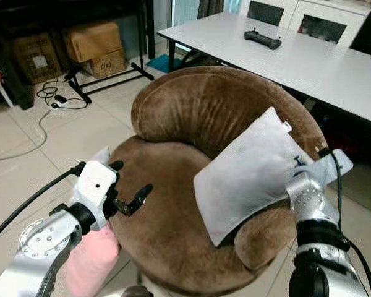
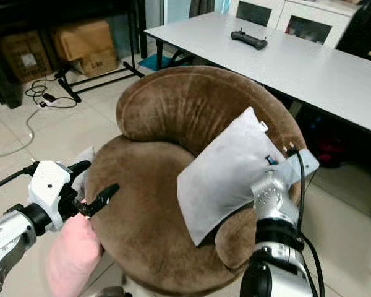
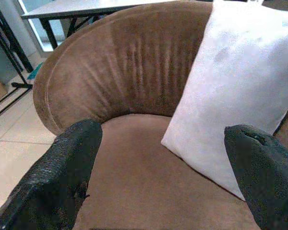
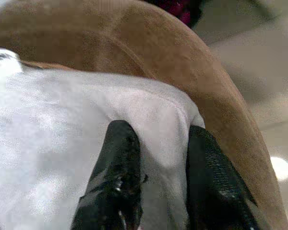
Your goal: Move the pillow to the sofa from floor
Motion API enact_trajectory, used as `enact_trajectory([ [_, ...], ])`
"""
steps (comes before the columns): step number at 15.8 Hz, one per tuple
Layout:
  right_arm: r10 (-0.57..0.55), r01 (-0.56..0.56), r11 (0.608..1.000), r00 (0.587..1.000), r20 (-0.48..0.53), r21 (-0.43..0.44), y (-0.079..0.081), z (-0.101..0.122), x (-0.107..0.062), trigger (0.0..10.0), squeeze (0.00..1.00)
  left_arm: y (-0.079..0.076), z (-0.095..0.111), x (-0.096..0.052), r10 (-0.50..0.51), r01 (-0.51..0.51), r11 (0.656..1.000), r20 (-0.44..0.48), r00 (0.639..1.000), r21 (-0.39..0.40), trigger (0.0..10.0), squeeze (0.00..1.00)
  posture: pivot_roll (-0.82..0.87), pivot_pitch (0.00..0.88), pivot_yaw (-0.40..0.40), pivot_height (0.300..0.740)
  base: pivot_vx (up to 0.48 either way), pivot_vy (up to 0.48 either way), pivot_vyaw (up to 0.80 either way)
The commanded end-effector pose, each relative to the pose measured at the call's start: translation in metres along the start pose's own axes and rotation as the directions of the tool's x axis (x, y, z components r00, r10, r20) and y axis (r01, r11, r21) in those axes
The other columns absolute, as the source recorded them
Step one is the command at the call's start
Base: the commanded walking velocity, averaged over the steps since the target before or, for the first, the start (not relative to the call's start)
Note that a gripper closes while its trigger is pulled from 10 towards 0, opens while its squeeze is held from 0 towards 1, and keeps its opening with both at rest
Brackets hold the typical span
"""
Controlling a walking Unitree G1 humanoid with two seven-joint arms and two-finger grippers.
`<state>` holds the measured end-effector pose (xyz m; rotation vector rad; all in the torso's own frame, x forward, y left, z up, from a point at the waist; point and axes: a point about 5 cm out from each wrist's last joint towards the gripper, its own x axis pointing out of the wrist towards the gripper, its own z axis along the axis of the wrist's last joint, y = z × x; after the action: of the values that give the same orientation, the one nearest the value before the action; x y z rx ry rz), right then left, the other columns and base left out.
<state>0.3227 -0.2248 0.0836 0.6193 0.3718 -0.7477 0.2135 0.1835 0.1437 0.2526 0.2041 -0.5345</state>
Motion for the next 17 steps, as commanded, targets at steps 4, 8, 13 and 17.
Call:
enact_trajectory([
  [4, 0.119, -0.128, 0.953, 0.992, 0.048, 0.275, 0.003, 0.016, -0.012, 10.0, 1.00, -0.004, 0.002, 0.001, -0.017, 0.017, 1.000, 0.001, 1.000, 0.009, 10.0, 0.00, 0.18, 0.000, -0.045, 0.740, 0.000, 0.000, 0.00],
  [8, 0.279, -0.303, 0.938, 0.949, 0.149, 0.171, 0.006, 0.023, -0.021, 10.0, 1.00, -0.005, 0.001, 0.002, -0.013, 0.013, 1.000, -0.002, 1.000, 0.006, 10.0, 0.00, 0.18, 0.000, -0.051, 0.740, 0.000, 0.000, 0.00],
  [13, 0.484, -0.538, 0.837, 0.814, 0.321, 0.101, 0.026, 0.050, -0.047, 10.0, 1.00, 0.001, 0.007, 0.008, 0.119, -0.119, 0.993, 0.064, 0.991, -0.003, 10.0, 0.00, 0.17, 0.000, -0.051, 0.740, 0.000, 0.000, 0.00],
  [17, 0.756, -0.660, 0.632, 0.641, 0.135, -0.406, 0.048, 0.021, -0.091, 10.0, 0.00, 0.006, 0.012, 0.006, 0.379, -0.376, 0.926, 0.120, 0.918, -0.043, 10.0, 0.00, 0.16, 0.000, -0.096, 0.740, 0.000, 0.000, 0.00],
])
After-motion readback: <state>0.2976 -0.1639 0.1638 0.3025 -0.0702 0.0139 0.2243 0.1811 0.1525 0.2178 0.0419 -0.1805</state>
